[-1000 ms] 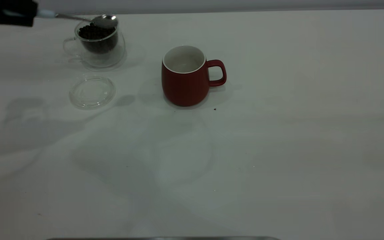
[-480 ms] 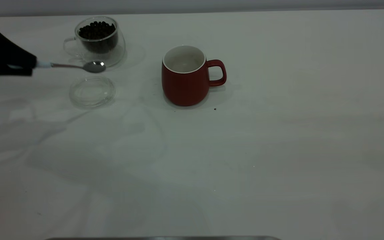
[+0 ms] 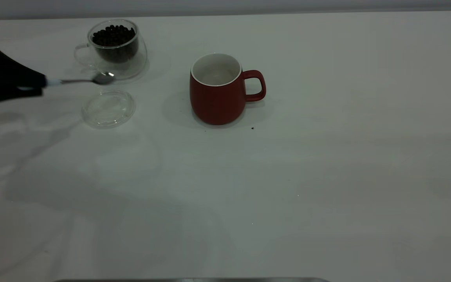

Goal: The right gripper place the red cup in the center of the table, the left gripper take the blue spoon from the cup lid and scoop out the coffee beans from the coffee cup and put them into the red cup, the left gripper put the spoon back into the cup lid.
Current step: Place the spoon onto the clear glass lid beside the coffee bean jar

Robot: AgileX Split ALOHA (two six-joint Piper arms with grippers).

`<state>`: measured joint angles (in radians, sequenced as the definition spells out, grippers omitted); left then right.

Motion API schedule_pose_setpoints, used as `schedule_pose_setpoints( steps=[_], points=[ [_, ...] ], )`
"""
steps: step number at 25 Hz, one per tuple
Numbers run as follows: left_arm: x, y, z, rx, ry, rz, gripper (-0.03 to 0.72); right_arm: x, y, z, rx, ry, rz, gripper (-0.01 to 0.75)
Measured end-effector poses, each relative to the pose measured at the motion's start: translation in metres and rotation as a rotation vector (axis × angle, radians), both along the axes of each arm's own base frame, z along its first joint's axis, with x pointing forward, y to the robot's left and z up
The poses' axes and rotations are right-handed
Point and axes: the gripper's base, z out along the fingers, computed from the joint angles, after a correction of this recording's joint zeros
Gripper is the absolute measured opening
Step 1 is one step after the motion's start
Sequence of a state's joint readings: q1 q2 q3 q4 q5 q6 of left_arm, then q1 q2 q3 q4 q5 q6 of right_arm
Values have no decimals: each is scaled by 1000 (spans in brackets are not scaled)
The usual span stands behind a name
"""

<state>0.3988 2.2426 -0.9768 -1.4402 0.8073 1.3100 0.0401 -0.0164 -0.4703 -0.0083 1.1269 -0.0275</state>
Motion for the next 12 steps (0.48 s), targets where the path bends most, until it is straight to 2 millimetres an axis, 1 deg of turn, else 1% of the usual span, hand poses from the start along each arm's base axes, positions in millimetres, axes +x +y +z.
schedule_pose_setpoints(
  steps=[2, 3, 7, 9, 12],
  points=[
    [6, 12, 2, -26, 5, 36, 122, 0, 0, 0, 0, 0, 0, 531],
    [7, 15, 2, -43, 15, 26, 122, 0, 0, 0, 0, 0, 0, 531],
    [12, 16, -5, -89, 89, -92, 122, 0, 0, 0, 0, 0, 0, 531],
    [13, 16, -13, -90, 132, -115, 122, 0, 0, 0, 0, 0, 0, 531],
    [16, 18, -19, -75, 146, -136, 122, 0, 0, 0, 0, 0, 0, 531]
  ],
)
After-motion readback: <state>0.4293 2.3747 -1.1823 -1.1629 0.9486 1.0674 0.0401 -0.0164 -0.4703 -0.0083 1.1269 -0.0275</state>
